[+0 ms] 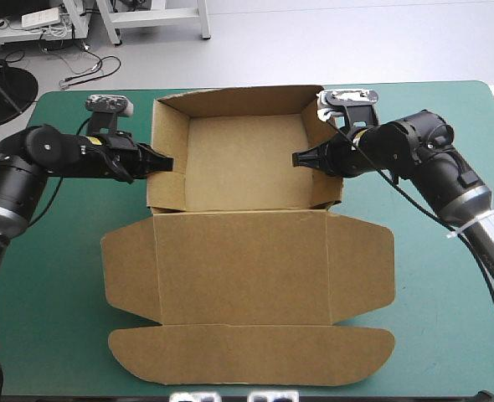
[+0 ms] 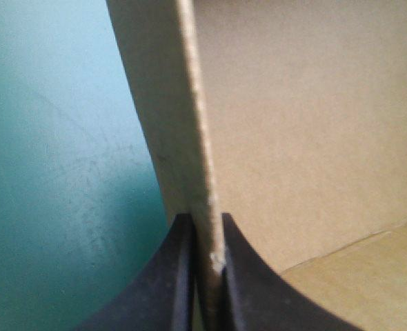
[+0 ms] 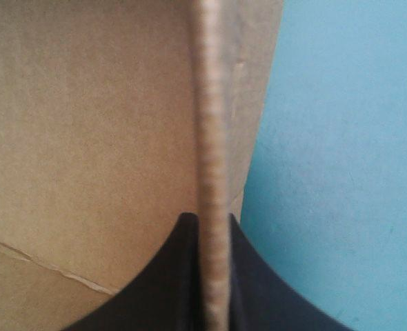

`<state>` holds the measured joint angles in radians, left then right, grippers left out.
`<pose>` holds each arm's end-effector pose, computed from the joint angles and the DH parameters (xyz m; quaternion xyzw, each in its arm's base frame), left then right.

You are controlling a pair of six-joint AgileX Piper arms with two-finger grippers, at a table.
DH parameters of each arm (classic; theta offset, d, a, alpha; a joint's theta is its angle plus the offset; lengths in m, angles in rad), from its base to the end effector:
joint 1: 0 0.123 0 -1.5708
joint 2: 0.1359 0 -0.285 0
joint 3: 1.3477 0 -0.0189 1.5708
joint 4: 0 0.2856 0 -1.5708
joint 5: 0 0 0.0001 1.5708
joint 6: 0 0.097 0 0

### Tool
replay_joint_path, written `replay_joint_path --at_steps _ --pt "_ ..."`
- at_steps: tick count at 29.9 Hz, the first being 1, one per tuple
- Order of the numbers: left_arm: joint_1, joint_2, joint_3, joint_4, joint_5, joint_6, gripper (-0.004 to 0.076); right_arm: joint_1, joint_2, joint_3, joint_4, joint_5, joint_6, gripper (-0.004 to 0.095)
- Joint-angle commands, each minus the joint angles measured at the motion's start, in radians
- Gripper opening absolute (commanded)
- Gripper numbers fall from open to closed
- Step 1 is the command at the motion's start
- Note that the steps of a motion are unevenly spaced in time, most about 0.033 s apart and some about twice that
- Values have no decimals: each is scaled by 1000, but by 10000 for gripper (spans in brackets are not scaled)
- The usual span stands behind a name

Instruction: Fold the box

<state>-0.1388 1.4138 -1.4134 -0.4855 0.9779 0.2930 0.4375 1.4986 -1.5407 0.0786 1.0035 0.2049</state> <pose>0.3285 -0.0838 0.3853 0.1373 0.9068 -0.2071 0.3405 0.3243 0.1588 0.3888 -0.1005 0.9339 0.1441 0.3115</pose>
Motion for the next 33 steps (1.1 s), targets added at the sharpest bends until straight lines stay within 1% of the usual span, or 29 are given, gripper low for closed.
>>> replay_joint_path --at_steps 1,2,5,8,13,19,23,24,26,27,30,31,33 --pt "-93 -17 -32 142 -73 -130 -10 8 -3 -33 -17 91 -5 0" --pt "-128 -4 -32 191 -69 -168 -10 8 17 -33 -17 110 -4 0" --pt "-199 45 -32 244 -67 -224 -10 8 83 -33 -14 152 -4 0" --pt "-237 98 -32 260 -67 -273 -10 10 144 -33 -9 158 -7 0" --pt "-245 196 -32 256 -69 -330 -10 10 215 -33 -11 152 -19 0" --pt "-245 277 -32 256 -97 -331 -9 10 287 -33 -11 102 -32 0" --pt "-245 299 -32 260 -110 -331 -9 10 314 -33 -17 96 -50 17" --pt "-245 301 -32 260 -110 -331 -8 10 317 -33 -25 99 -51 39" --pt "-245 301 -32 265 -110 -303 12 10 318 -33 -42 111 -52 145" --pt "-245 301 -32 265 -103 -284 34 10 318 -33 -47 115 -44 213" --pt "-245 301 -32 265 -75 -245 149 10 318 -33 -68 131 -41 404" --pt "-245 301 -32 265 -68 -245 188 10 318 -33 -68 131 -41 444" --pt "-245 301 -32 265 -66 -245 299 8 318 -34 -79 131 -41 485"
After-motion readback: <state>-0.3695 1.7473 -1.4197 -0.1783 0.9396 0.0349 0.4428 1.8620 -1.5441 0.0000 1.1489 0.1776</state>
